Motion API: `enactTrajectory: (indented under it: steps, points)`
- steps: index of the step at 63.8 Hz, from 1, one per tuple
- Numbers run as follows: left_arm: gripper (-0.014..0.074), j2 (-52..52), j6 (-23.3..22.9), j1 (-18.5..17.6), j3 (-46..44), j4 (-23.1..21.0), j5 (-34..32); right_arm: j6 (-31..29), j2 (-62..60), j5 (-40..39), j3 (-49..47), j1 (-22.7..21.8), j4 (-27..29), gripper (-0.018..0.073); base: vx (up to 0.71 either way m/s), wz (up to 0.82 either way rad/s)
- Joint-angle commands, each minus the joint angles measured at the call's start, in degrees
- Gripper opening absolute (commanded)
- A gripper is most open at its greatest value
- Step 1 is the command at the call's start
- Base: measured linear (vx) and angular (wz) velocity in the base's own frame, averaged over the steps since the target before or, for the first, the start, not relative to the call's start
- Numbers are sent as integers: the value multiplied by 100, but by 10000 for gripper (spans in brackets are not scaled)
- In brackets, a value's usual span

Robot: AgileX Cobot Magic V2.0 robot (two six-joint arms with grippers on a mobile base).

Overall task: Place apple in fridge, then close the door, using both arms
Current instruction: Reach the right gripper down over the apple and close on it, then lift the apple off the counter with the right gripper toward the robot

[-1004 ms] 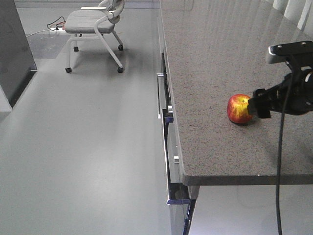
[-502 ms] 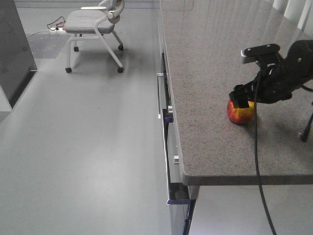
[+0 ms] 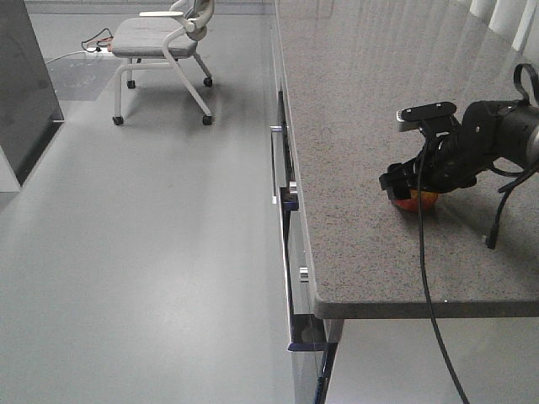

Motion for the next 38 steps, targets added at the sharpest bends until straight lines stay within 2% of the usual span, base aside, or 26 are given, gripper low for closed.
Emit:
enactTrajectory:
  steps: [1, 11, 24, 38]
  points:
    - [-6, -92, -63, -9, 118, -15, -391, -30, -324, -313, -175, -32, -14, 516, 0, 0]
    - [-6, -92, -63, -9, 118, -15, -391, -3, -371, -226, -175, -32, 139, 403, 0, 0]
    - [-6, -92, -63, -9, 118, -15, -391, -132, -900, -45, -51, -27, 419, 387, 0, 0]
    - [-6, -92, -63, -9, 118, -15, -391, -481, -2193, -798, 1449, 158, 812, 387, 0, 0]
